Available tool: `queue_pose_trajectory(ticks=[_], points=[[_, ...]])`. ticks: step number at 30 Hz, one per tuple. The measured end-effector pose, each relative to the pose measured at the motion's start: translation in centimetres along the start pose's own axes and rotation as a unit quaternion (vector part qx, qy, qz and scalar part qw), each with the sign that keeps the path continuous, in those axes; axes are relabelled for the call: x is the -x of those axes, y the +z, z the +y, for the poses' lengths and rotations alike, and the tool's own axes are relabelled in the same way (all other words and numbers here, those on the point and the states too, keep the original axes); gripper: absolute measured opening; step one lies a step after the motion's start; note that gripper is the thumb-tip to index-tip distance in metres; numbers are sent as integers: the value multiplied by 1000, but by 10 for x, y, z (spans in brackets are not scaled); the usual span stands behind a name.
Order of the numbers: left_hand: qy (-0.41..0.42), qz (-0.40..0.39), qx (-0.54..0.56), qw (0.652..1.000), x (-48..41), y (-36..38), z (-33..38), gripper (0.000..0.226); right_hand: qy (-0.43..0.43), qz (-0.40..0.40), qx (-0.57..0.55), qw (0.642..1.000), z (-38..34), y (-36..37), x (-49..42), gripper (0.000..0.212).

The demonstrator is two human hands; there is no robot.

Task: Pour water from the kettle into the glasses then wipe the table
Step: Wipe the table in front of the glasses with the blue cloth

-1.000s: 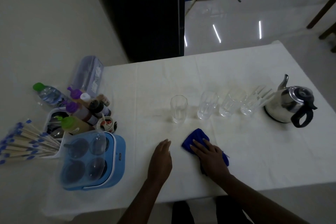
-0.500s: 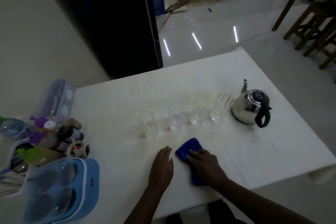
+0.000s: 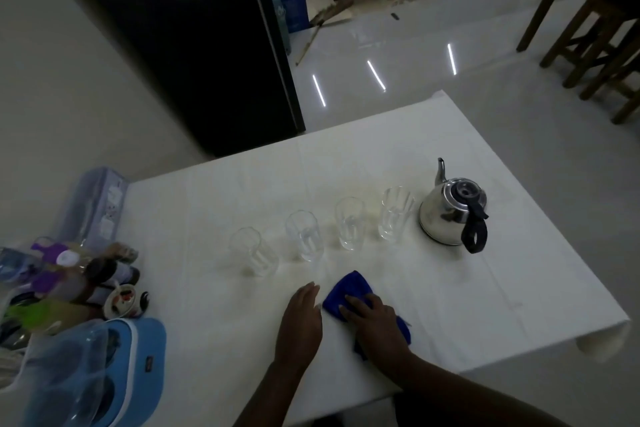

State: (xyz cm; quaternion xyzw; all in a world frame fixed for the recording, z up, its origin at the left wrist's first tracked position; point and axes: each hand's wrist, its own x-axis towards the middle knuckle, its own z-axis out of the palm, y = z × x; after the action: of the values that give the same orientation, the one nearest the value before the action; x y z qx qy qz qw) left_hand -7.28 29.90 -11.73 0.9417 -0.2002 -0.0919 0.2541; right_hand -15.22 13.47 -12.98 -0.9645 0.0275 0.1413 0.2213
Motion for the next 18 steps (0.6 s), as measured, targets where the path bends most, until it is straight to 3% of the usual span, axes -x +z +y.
queue_pose_trajectory(ticks=[5,13,18], points=[[36,1,-12,999,-6,17,26,39,35,25,-53,998,39,-29,8,51],[63,-4,1,998,-19,41,81,39,112,120,-73,984,107,-79,28,60],[63,-5,-11,998,-22,51,107,40,126,85,-14,988,139,-80,34,55]])
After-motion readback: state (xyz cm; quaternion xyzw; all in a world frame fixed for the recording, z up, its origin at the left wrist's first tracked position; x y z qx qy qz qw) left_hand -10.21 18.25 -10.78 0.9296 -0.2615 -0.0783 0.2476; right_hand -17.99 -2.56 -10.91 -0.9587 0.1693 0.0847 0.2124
